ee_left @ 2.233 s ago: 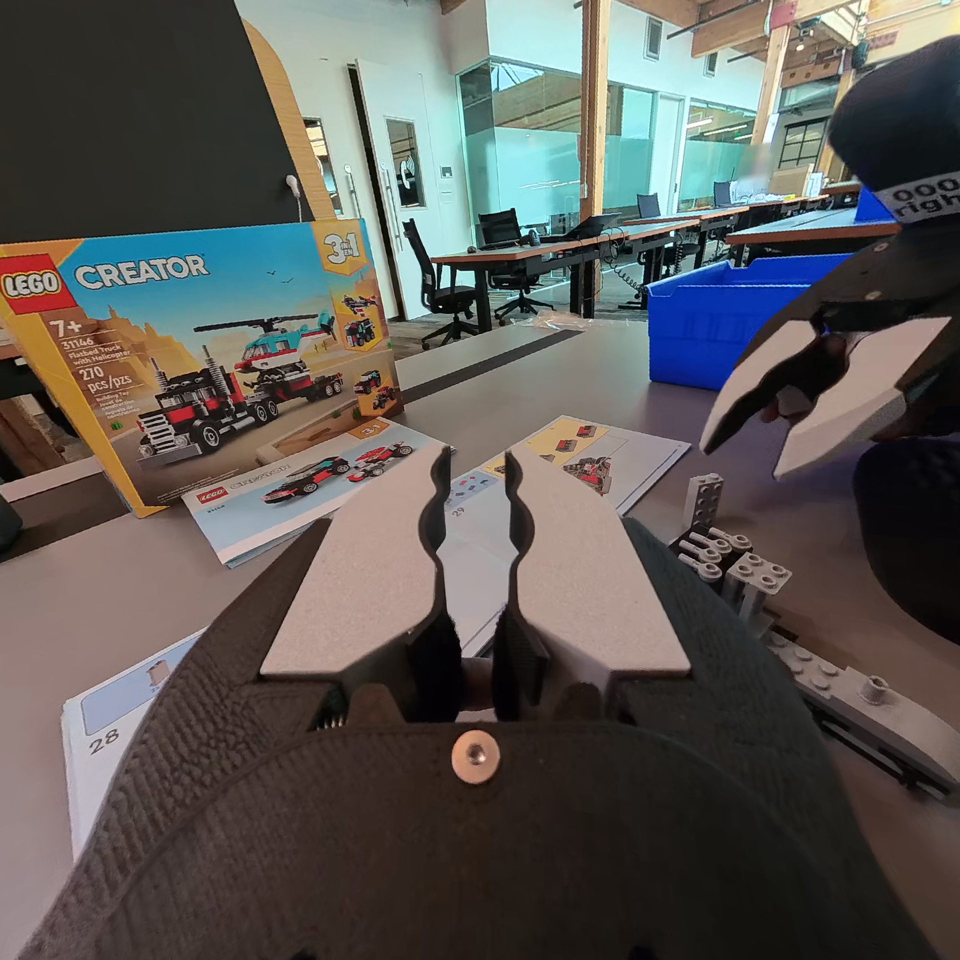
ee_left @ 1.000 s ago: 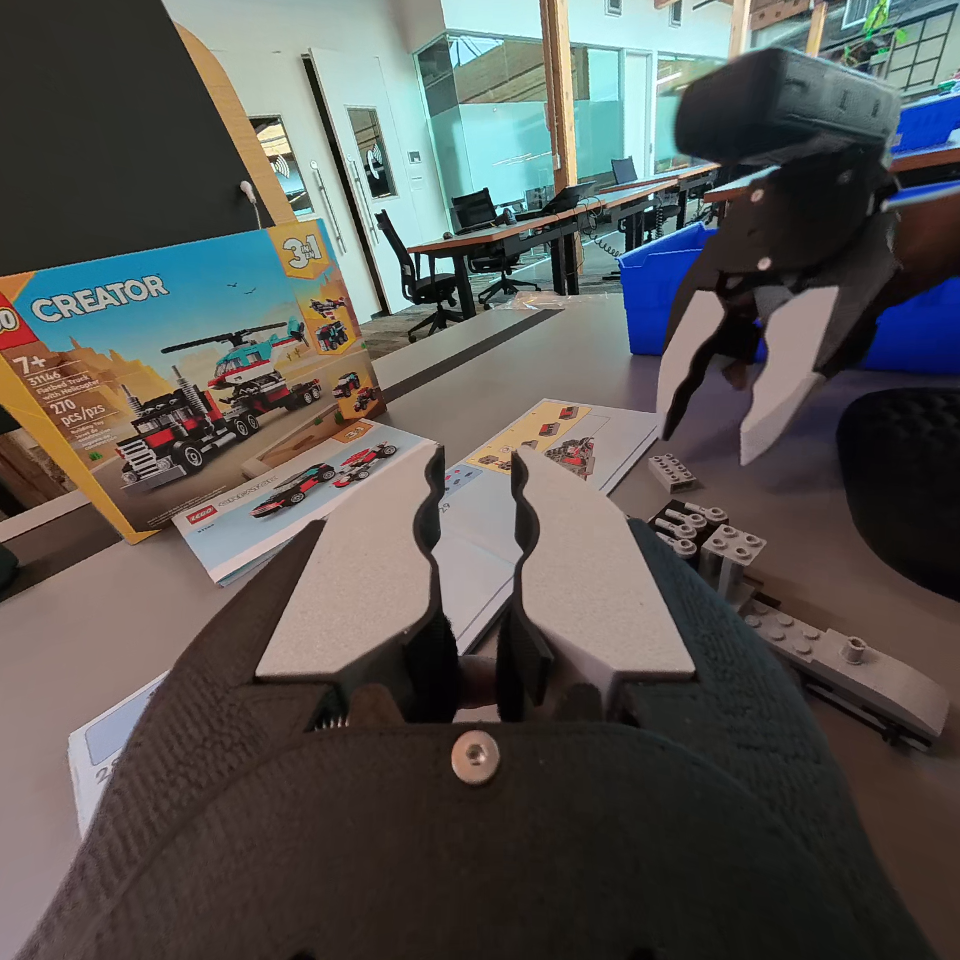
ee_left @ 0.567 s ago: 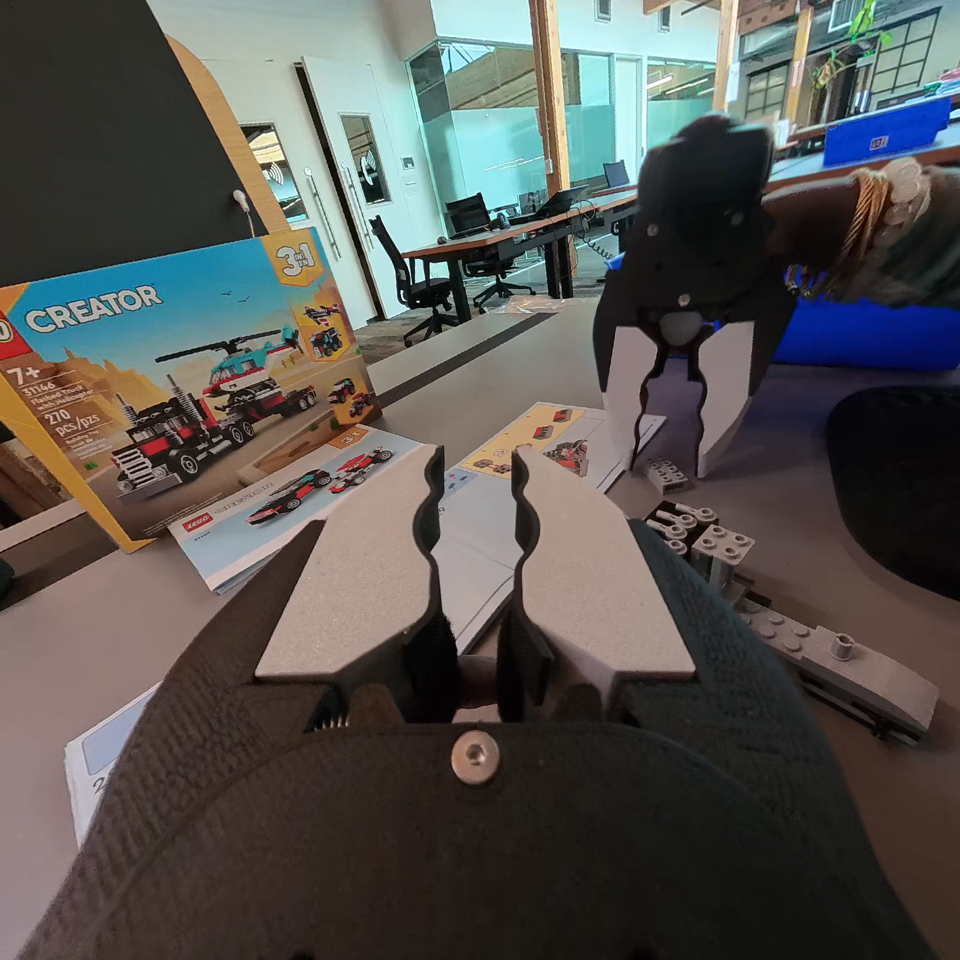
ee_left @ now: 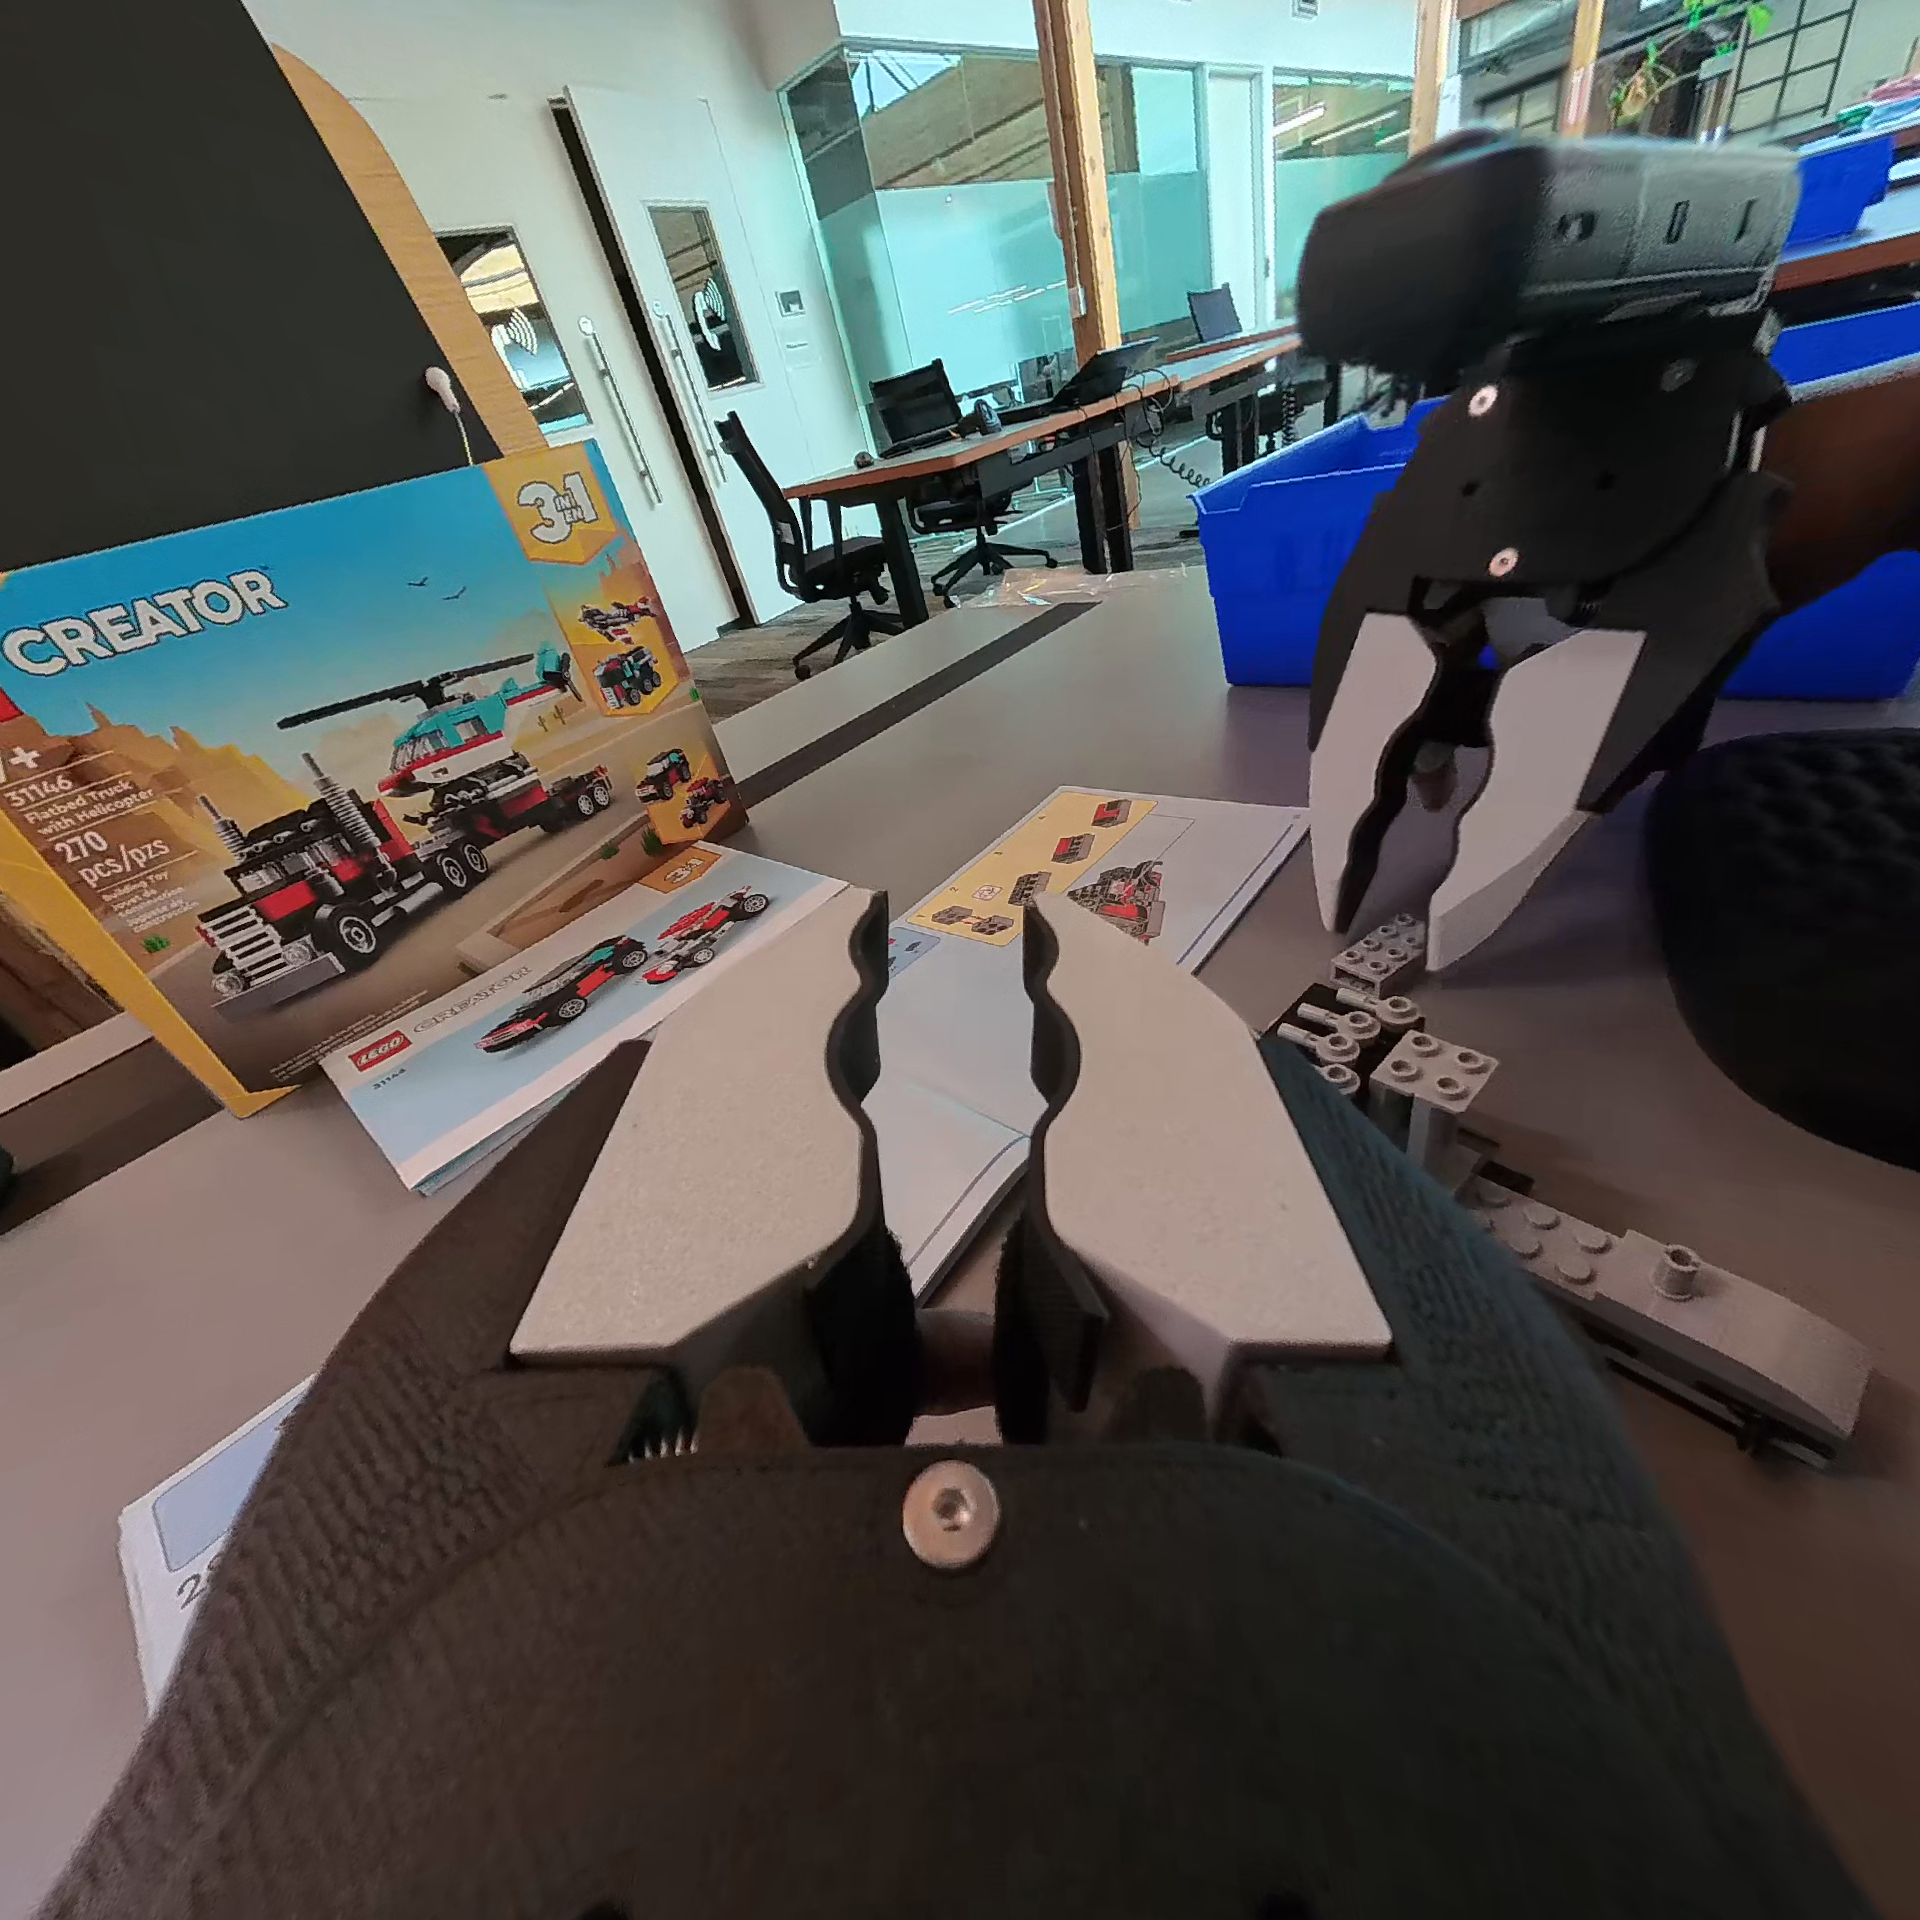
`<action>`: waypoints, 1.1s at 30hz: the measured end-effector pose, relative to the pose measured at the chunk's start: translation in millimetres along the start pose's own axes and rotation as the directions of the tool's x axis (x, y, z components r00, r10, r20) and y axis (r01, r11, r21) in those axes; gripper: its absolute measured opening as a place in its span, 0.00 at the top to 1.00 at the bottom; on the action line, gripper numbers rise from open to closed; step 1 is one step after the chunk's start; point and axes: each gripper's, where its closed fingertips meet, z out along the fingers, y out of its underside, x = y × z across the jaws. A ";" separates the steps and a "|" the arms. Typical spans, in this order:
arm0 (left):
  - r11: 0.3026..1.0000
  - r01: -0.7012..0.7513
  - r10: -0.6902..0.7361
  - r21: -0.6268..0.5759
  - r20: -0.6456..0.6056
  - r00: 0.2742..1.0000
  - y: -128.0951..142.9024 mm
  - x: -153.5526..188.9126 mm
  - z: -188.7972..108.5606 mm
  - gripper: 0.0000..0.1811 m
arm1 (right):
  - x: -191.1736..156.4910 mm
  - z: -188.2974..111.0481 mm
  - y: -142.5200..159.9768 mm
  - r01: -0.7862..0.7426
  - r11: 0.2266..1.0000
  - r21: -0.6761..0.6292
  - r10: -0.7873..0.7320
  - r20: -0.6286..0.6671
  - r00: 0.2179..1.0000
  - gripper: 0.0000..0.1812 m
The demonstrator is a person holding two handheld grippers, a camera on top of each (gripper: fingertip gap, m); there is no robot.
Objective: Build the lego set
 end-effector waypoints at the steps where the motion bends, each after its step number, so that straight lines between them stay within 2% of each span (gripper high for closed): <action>1: 1.000 0.000 0.000 0.003 0.002 1.000 -0.4 -0.2 -0.4 0.86 | -0.2 -4.2 -3.6 0.009 1.000 0.020 -0.009 -0.011 1.000 0.83; 6: 1.000 0.015 -0.015 0.025 0.013 1.000 -3.0 -3.6 -2.9 0.86 | -8.2 -47.3 -35.4 0.043 0.975 0.218 -0.017 -0.120 0.993 0.82; 10: 0.998 0.039 -0.039 0.054 -0.002 0.999 -4.7 -3.7 -4.1 0.86 | -26.5 -107.7 -48.4 0.160 0.916 0.369 -0.055 -0.278 0.959 0.80; 13: 0.994 0.056 -0.053 0.096 -0.030 0.998 -9.1 0.0 -4.8 0.82 | -34.3 -169.4 -21.0 0.203 0.894 0.399 -0.017 -0.422 0.906 0.85; 15: 0.992 0.056 -0.051 0.117 -0.043 0.998 -11.5 2.3 -5.6 0.80 | -33.1 -217.0 6.4 0.235 0.875 0.424 0.047 -0.558 0.829 0.98; 18: 0.988 0.060 -0.054 0.145 -0.045 0.998 -14.4 2.6 -6.8 0.75 | -25.0 -272.6 56.8 0.183 0.858 0.479 0.231 -0.679 0.697 1.00; 20: 0.983 0.070 -0.064 0.169 -0.037 0.997 -16.7 0.4 -8.3 0.71 | -14.8 -297.1 94.8 0.125 0.853 0.507 0.355 -0.738 0.573 0.99; 22: 0.977 0.083 -0.079 0.198 -0.028 0.996 -19.5 -2.5 -9.8 0.70 | -3.8 -306.8 127.1 0.078 0.813 0.577 0.476 -0.735 0.482 0.95; 23: 0.973 0.092 -0.088 0.211 -0.025 0.996 -20.5 -4.3 -9.9 0.69 | 2.7 -306.7 140.5 0.063 0.778 0.625 0.537 -0.714 0.450 0.90; 26: 0.966 0.117 -0.112 0.230 -0.031 0.993 -22.3 -6.4 -7.8 0.62 | 25.1 -301.1 172.4 0.086 0.644 0.761 0.708 -0.634 0.312 0.78; 29: 0.965 0.097 -0.097 0.242 -0.013 0.995 -23.2 -6.7 -8.7 0.58 | 44.2 -312.8 195.8 0.205 0.551 0.809 0.809 -0.578 0.107 0.78; 31: 0.967 0.070 -0.073 0.244 0.005 0.997 -23.3 -6.5 -8.8 0.57 | 60.0 -320.8 195.4 0.233 0.561 0.795 0.810 -0.585 0.045 0.76; 33: 0.970 0.052 -0.054 0.238 0.003 0.999 -22.7 -4.7 -7.3 0.57 | 84.5 -317.1 188.4 0.175 0.604 0.777 0.781 -0.622 0.065 0.61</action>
